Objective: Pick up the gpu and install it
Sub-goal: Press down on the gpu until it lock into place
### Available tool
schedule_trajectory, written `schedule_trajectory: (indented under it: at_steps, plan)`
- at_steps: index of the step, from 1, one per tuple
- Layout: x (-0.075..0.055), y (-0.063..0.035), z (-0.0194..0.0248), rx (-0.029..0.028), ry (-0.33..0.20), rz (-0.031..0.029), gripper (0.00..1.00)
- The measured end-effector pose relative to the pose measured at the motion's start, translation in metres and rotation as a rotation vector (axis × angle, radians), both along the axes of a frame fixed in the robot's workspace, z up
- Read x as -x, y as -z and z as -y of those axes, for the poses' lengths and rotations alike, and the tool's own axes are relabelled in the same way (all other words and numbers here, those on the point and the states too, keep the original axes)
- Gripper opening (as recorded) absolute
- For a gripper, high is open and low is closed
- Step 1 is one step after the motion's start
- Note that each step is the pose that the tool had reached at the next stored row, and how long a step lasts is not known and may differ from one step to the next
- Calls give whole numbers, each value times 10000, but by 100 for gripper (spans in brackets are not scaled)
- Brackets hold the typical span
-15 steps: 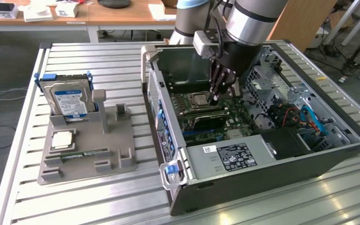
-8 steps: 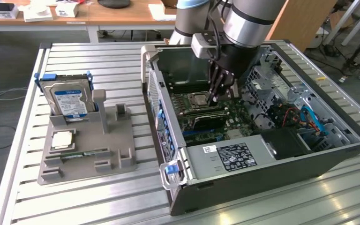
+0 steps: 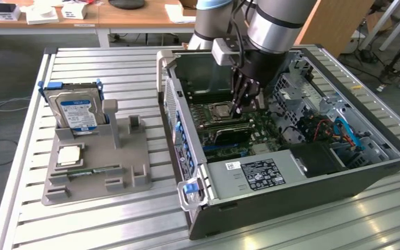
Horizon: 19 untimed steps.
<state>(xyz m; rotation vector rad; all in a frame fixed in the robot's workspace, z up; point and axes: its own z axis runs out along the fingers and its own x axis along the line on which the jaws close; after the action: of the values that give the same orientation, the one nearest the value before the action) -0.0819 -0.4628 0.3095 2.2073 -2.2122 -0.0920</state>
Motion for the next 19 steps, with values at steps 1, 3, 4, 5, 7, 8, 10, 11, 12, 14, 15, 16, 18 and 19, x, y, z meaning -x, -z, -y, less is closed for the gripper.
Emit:
schedule_trajectory:
  at_steps: [1, 3, 4, 5, 7, 8, 10, 11, 12, 14, 15, 16, 18, 19]
  plan:
    - [0, 15, 0, 2, 0, 5, 11]
    - [1, 48, 0, 4, 1, 9, 11]
    - [0, 60, 0, 4, 0, 12, 11]
    - [0, 71, 0, 5, 1, 13, 11]
    - [0, 91, 1, 5, 0, 16, 11]
    - [0, 96, 1, 5, 0, 19, 11]
    - [1, 97, 1, 6, 0, 19, 11]
    - [0, 97, 1, 6, 0, 19, 11]
    - [1, 98, 1, 6, 0, 19, 11]
    - [1, 102, 0, 3, 1, 21, 11]
    - [5, 104, 0, 3, 3, 21, 11]
    - [10, 105, 0, 6, 4, 20, 11]
    - [24, 107, -1, 5, 1, 20, 11]
    - [26, 108, -1, 6, 1, 20, 11]
